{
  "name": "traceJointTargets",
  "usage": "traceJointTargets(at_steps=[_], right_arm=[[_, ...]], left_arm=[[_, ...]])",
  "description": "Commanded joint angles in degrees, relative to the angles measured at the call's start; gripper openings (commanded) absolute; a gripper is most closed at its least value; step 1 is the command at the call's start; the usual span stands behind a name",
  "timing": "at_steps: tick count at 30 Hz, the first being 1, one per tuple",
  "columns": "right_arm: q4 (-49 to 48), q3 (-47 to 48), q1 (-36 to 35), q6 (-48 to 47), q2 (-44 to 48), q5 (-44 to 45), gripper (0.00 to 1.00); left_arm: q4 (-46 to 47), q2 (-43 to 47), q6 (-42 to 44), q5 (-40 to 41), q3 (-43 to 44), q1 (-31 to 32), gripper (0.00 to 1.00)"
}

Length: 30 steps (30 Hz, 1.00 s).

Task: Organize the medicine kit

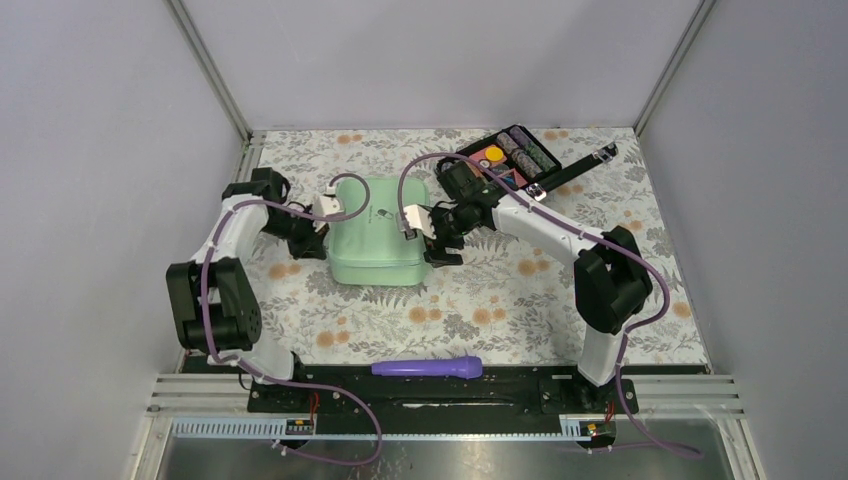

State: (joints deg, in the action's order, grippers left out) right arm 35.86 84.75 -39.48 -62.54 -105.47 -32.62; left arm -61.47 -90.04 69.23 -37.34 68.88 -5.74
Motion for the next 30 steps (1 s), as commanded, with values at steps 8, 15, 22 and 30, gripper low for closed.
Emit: traceJointTargets(at_steps=[8,15,22,30], right_arm=[[-17.86,-9.48,-3.17,-15.19,5.21,-8.06,0.87],[-30.78,-12.56,-4.5,-17.76,2.63,-14.31,0.87],[-44.93,-12.87,-9.22,10.96,1.16,-13.81,0.86],[-53.32,-12.44,-13.49,19.36,-3.88,0.83,0.75]], left_arm=[[2.53,4.74,-22.1,10.46,-1.6,2.86,0.0],[4.62,2.52,-26.88,19.65,-0.04,4.04,0.0],[-0.92,-1.92,-33.74,15.75,4.33,3.91,0.0],[-5.29,-2.38,-35.91,11.83,4.06,2.9,0.0]])
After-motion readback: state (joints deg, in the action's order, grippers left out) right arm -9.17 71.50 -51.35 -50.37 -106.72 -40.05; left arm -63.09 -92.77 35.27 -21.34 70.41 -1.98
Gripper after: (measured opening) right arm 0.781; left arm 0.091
